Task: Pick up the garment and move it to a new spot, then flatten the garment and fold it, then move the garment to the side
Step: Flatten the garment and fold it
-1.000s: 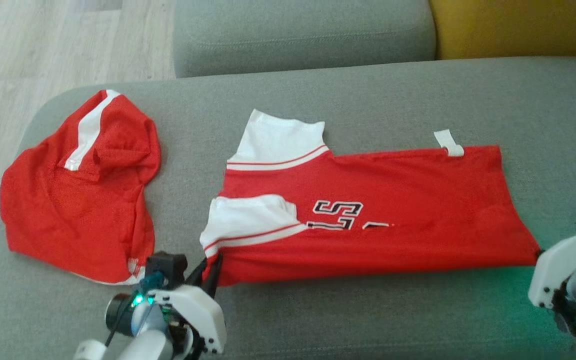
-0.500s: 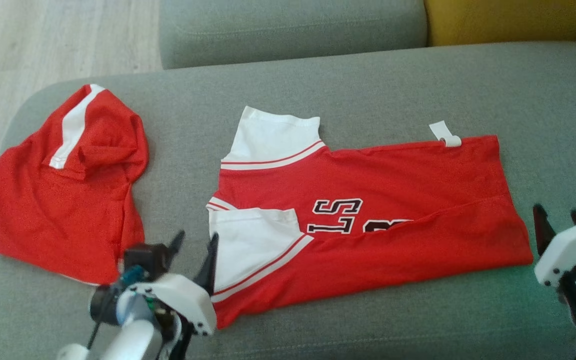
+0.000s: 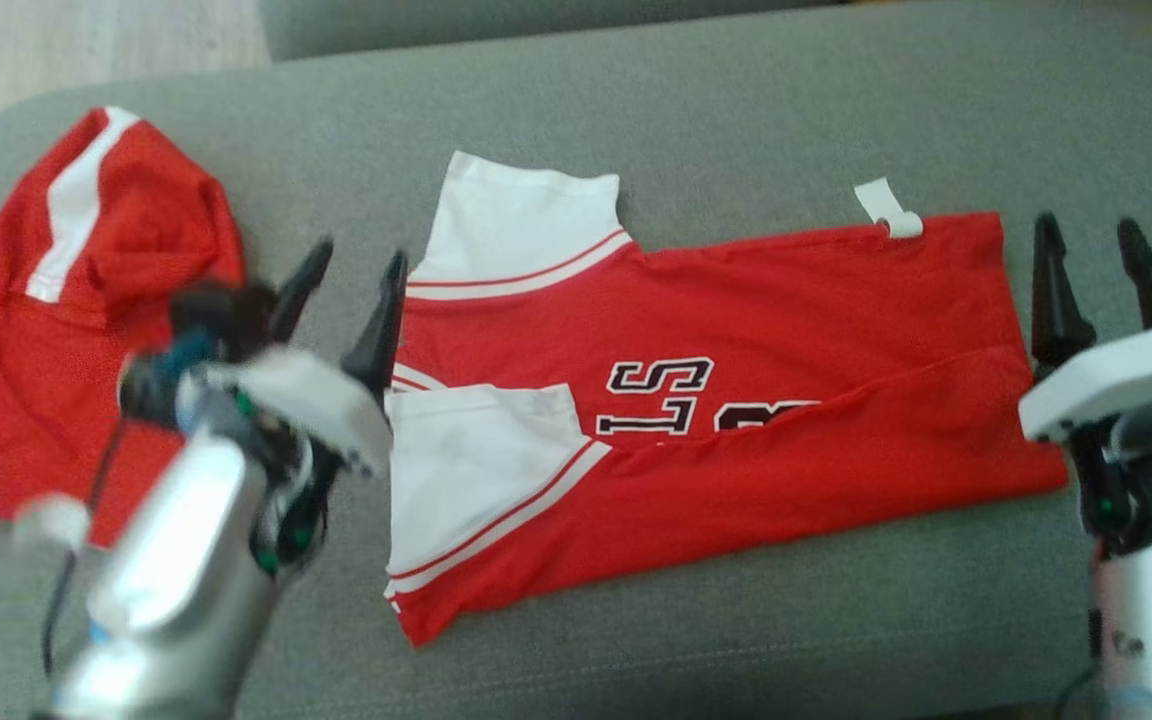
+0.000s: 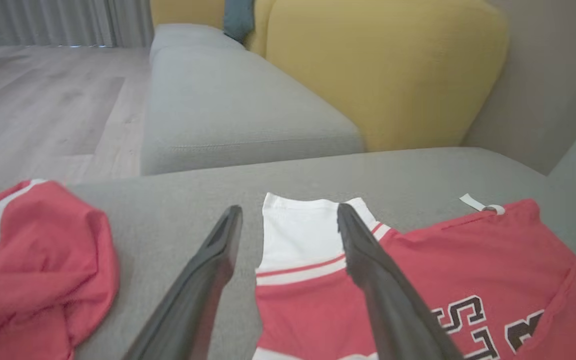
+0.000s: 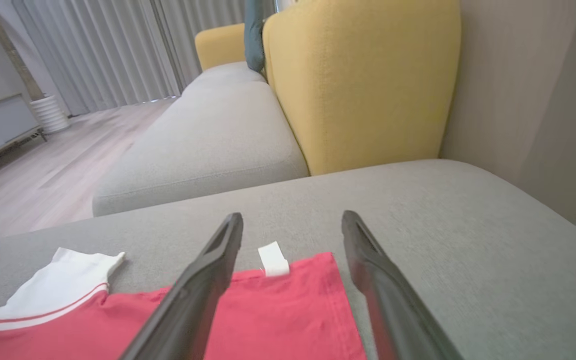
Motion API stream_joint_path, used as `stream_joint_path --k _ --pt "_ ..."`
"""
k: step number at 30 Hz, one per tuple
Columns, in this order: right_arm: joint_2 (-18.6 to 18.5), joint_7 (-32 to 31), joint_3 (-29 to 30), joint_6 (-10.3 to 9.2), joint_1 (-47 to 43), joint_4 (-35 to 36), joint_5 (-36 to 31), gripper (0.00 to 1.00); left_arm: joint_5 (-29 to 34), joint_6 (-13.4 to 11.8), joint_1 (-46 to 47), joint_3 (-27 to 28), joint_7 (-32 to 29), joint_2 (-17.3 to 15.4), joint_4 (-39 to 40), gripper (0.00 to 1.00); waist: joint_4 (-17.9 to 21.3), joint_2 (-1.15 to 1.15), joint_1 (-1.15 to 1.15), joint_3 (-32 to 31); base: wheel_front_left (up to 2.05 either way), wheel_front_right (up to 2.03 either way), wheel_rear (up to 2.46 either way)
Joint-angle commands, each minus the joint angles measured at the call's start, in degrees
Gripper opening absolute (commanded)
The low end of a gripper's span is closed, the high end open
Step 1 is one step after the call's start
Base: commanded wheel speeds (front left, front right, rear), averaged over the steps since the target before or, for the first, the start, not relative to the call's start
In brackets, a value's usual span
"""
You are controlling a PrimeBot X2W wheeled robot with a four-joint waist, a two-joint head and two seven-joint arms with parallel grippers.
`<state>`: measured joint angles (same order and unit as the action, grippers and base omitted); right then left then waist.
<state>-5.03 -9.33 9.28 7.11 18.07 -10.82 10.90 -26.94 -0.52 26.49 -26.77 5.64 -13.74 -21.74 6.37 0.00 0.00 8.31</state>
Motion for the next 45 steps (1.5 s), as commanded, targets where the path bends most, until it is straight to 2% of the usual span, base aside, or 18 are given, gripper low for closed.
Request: stream_joint_path --k 1,5,8,12,19,23,33,45 --pt "0.04 0.68 -1.54 0.37 2.89 1.89 -0.23 1.00 -0.50 0.68 4.17 2.08 -0.64 -1.80 1.32 1.00 0.76 0.00 0.00 1.54 0.00 0.00 0.00" --pt "0.55 1.56 -2.77 0.37 5.97 1.24 -1.13 1.00 -2.83 5.32 11.98 0.80 -8.36 -3.05 -2.71 1.00 1.64 0.00 0.00 4.22 0.00 0.00 0.00" --pt "0.86 2.11 -3.43 0.37 8.26 0.94 -1.55 1.00 -5.57 7.10 17.72 -0.04 -14.39 -4.23 -5.87 1.00 2.33 0.00 0.00 6.14 0.00 0.00 0.00" --pt "1.26 2.73 -4.38 0.37 10.99 0.57 -1.87 1.00 -10.13 7.84 24.02 -0.47 -21.21 -6.22 -10.29 1.00 3.68 0.00 0.00 8.43 0.00 0.00 0.00" --pt "1.83 4.01 -6.29 0.37 14.52 0.15 -1.50 1.00 -13.66 7.99 30.44 -5.76 -26.08 -10.82 -15.04 1.00 6.19 0.00 0.00 12.24 0.00 0.00 0.00" --pt "2.00 4.58 -7.52 0.37 15.86 0.24 -1.16 1.00 -15.90 7.99 32.64 -8.99 -26.49 -12.62 -16.63 1.00 7.71 0.00 0.00 14.24 0.00 0.00 0.00" --pt "2.13 5.26 -10.21 0.37 18.42 2.86 1.02 1.00 -18.23 8.00 38.88 -14.17 -22.37 -16.49 -19.88 1.00 11.80 0.00 0.00 19.66 0.00 0.00 0.00" --pt "2.14 5.85 -10.83 0.37 18.65 4.45 2.17 1.00 -22.19 8.00 42.69 -21.72 -19.80 -17.96 -23.37 1.00 13.85 0.00 0.00 21.65 0.00 0.00 0.00"
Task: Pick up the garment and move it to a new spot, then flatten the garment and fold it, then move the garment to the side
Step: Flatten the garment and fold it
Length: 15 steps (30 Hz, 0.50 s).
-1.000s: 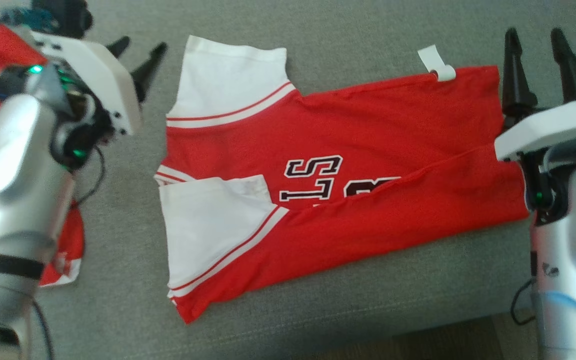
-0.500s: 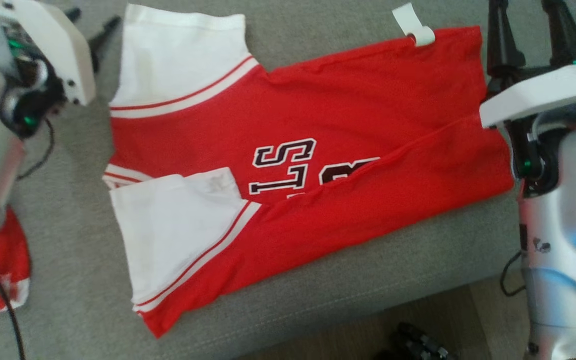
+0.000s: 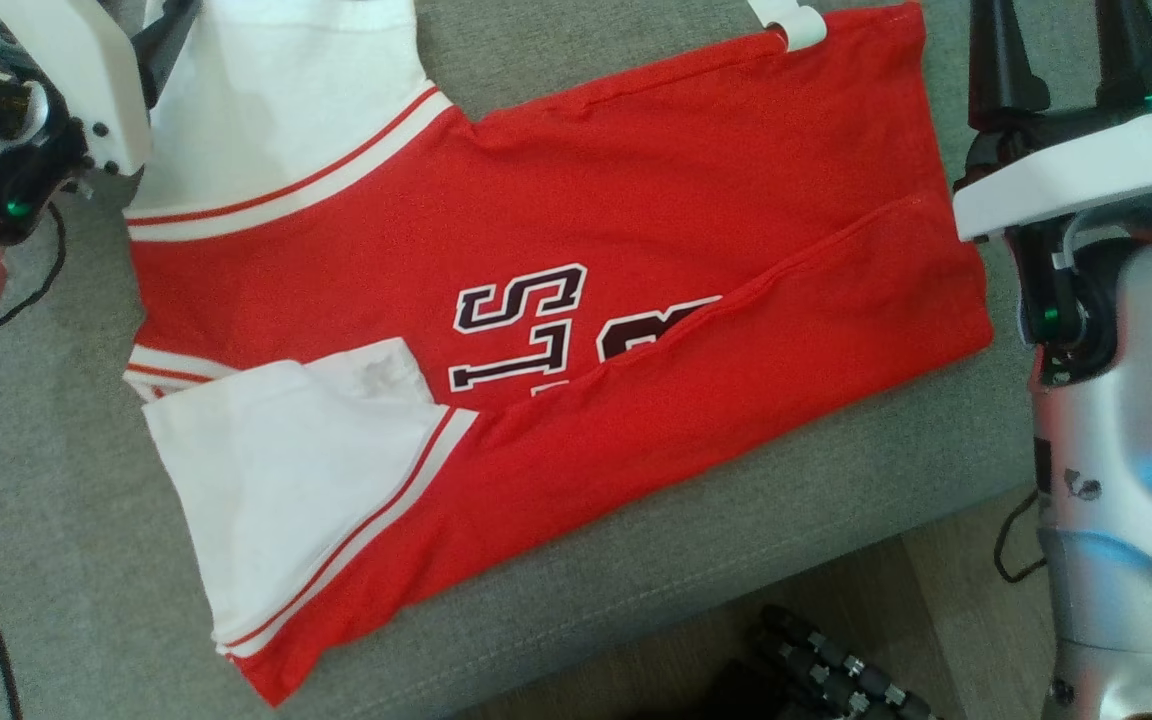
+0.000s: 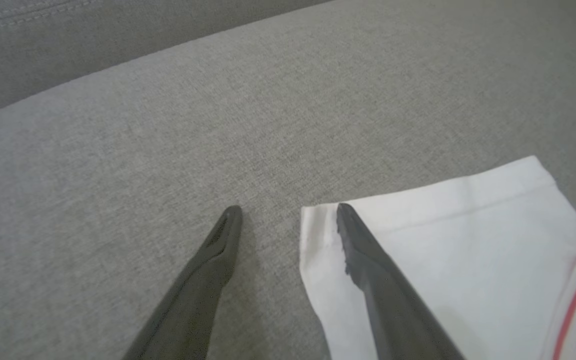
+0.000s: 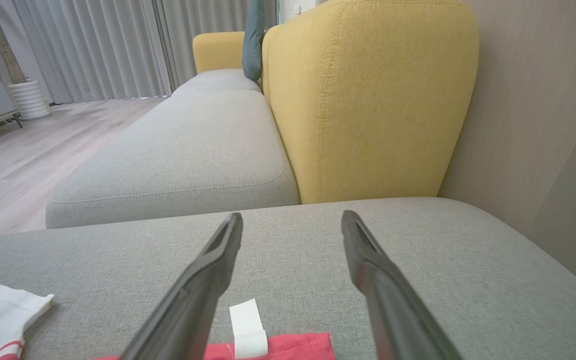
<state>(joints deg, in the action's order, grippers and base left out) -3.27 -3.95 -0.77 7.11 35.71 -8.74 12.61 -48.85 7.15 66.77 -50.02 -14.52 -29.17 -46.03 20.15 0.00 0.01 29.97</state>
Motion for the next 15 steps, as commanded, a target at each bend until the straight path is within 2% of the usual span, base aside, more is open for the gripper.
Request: stream_joint_path --k 1,7,8,9,15 --pt "0.38 0.50 -0.82 0.37 0.96 2.38 0.51 1.00 -0.67 0.34 2.60 0.97 0.32 -2.64 0.64 1.00 0.19 0.00 -0.01 -0.02 0.00 0.00 0.00" --pt "0.39 0.19 0.29 0.37 0.82 1.70 -0.05 1.00 -3.34 0.34 3.10 -2.70 -0.63 -2.49 0.06 1.00 0.32 0.00 -0.01 -0.15 0.00 0.00 0.00" --pt "0.39 -0.08 0.70 0.37 0.76 1.33 -0.35 1.00 -4.00 0.34 3.00 -3.21 -0.87 -2.31 0.03 0.37 0.16 0.00 -0.01 -0.32 0.00 0.00 0.00" --pt "0.39 -0.42 1.08 0.37 0.70 0.92 -0.70 1.00 -4.54 0.34 2.96 -3.70 -0.87 -2.11 0.04 0.00 -0.08 0.00 -0.01 -0.51 0.00 0.00 0.00" --pt "0.39 -1.37 3.48 0.37 1.19 -1.08 -2.62 1.00 -7.13 0.34 3.09 -3.93 4.96 -0.04 -0.80 0.00 -2.77 0.00 -0.01 -2.69 0.00 0.00 0.00"
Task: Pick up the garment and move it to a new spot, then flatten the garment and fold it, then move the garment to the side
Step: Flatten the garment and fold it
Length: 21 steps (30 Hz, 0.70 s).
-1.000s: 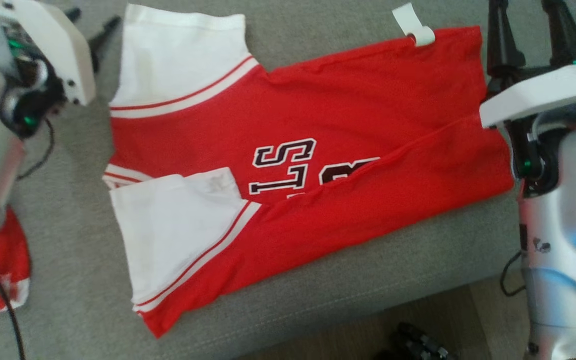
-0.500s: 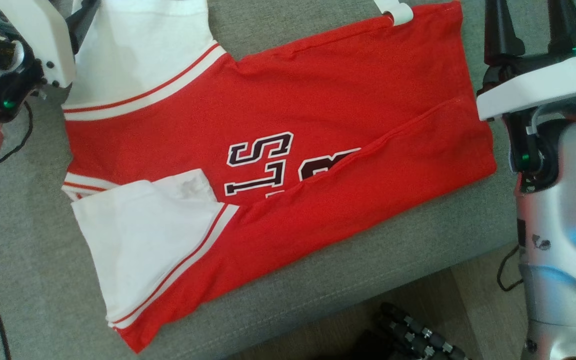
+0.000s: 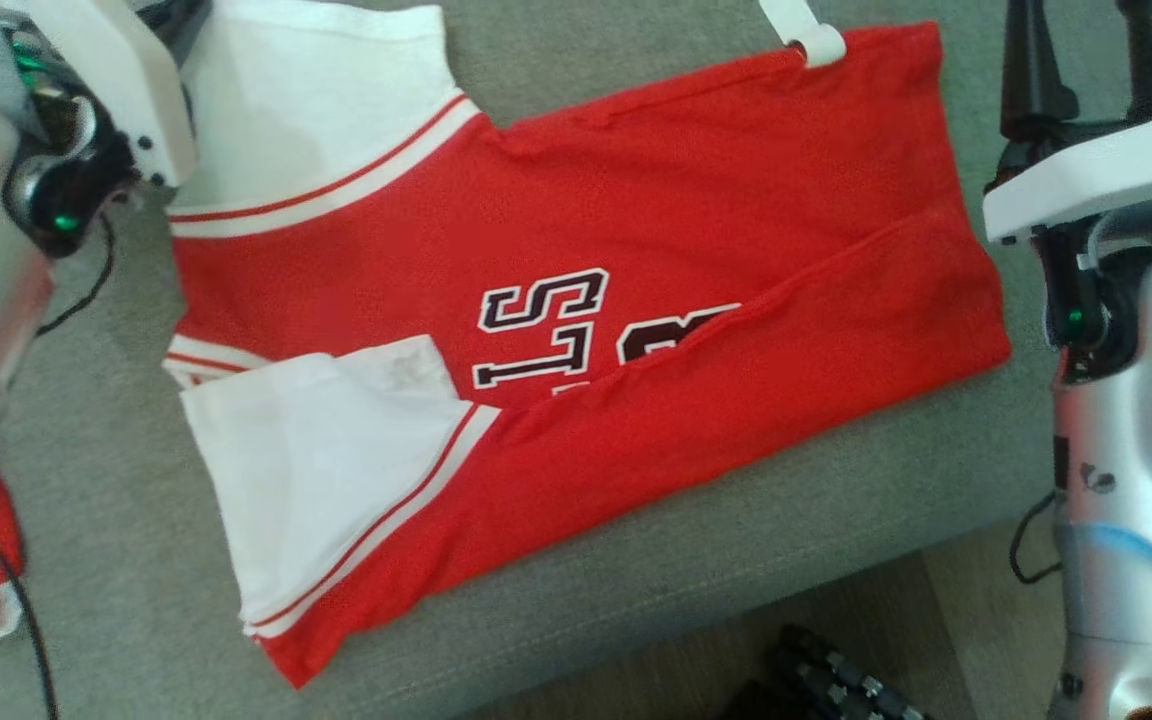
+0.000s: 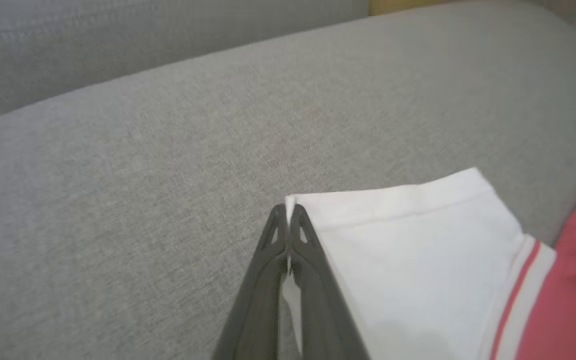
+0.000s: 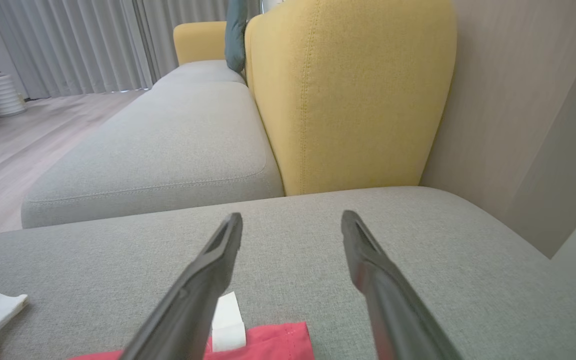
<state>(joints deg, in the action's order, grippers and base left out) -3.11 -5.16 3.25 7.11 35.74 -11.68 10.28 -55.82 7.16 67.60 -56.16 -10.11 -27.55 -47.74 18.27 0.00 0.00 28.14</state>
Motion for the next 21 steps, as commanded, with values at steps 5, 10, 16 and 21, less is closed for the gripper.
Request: stream_joint_path --k 5,10,16,21 --pt "0.23 -0.84 1.21 0.37 1.93 0.53 -2.20 1.00 -1.60 0.33 1.51 2.60 7.91 -0.10 2.17 0.00 -4.16 0.00 0.00 -3.56 0.00 0.00 0.00" --pt "-1.38 -2.89 2.06 0.37 1.58 -2.07 -3.18 1.00 -2.98 0.33 0.08 3.28 13.96 1.42 4.06 0.00 -8.10 0.00 0.00 -6.16 0.00 0.00 0.00" --pt "-4.28 -5.84 2.92 0.37 1.67 -6.44 -3.63 1.00 -3.95 0.33 -1.62 3.53 17.41 2.25 6.76 0.00 -10.90 0.00 0.00 -7.72 0.00 0.00 0.00" --pt "-6.67 -8.71 3.63 0.37 2.27 -11.24 -4.33 1.00 -4.45 0.14 -2.90 3.63 18.19 1.59 9.81 0.00 -12.18 0.00 0.00 -8.12 0.00 0.00 0.00"
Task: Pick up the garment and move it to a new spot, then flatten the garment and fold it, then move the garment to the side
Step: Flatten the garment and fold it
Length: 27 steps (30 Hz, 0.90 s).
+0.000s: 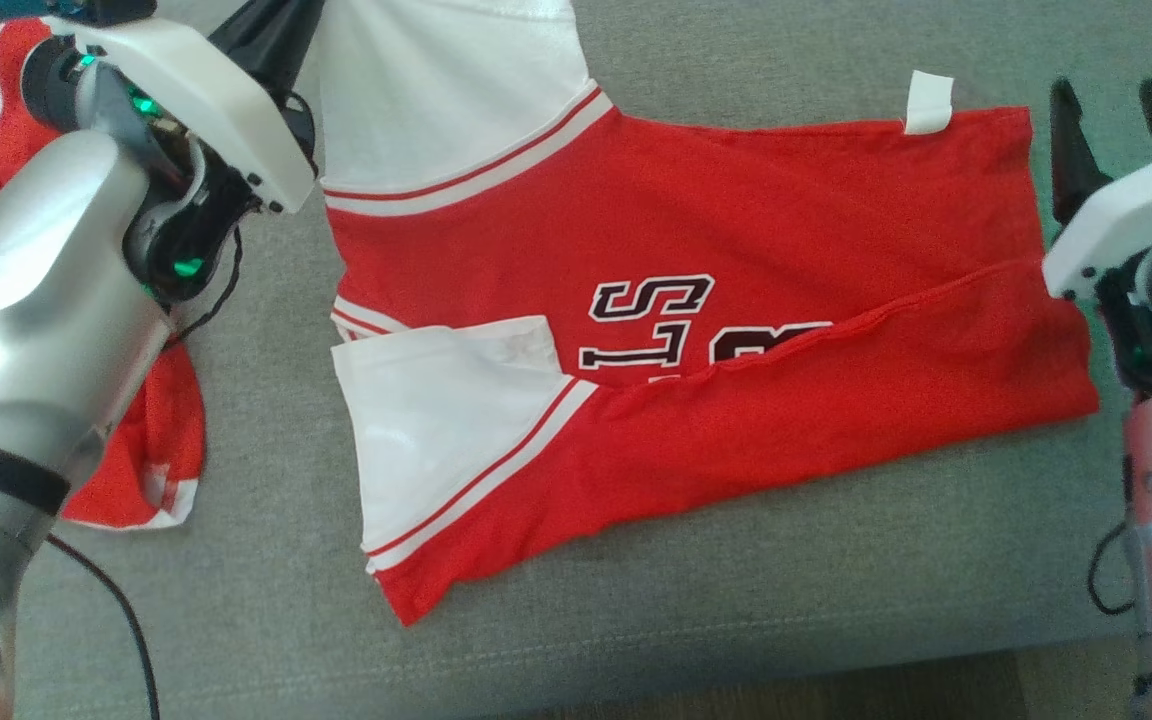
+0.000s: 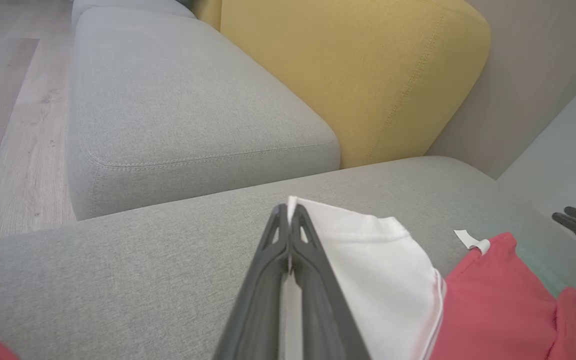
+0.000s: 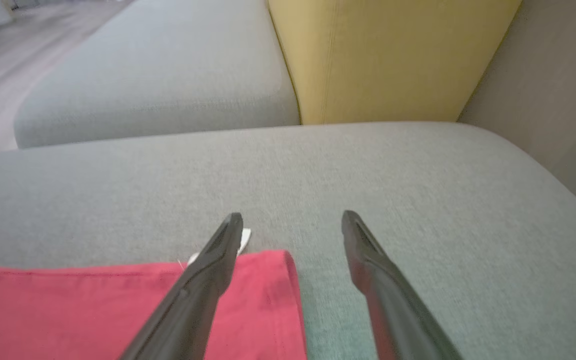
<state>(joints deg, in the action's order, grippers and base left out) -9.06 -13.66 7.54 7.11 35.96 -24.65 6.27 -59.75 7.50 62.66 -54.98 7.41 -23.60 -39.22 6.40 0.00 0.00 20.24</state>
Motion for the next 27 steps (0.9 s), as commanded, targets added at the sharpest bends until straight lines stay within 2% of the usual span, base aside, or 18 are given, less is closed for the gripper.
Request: stream_joint_path --k 1,14,27 --pt "-1.20 -0.85 -0.53 0.37 2.17 0.70 -0.59 1.00 -0.57 -0.36 1.80 2.49 0.68 -2.58 1.90 0.00 -0.46 0.00 0.00 -0.19 0.00 0.00 0.00" --pt "-3.70 -4.96 -1.36 0.37 7.28 -9.99 -3.01 1.00 -0.34 -2.84 1.30 2.33 -0.73 -4.83 9.02 0.00 -2.17 0.00 0.00 2.77 0.00 0.00 0.00" --pt "-5.13 -5.56 -4.38 0.37 12.86 -19.96 -4.96 1.00 -0.14 -3.36 2.72 2.29 -1.35 -5.05 10.62 0.00 -3.45 0.00 0.00 5.35 0.00 0.00 0.00"
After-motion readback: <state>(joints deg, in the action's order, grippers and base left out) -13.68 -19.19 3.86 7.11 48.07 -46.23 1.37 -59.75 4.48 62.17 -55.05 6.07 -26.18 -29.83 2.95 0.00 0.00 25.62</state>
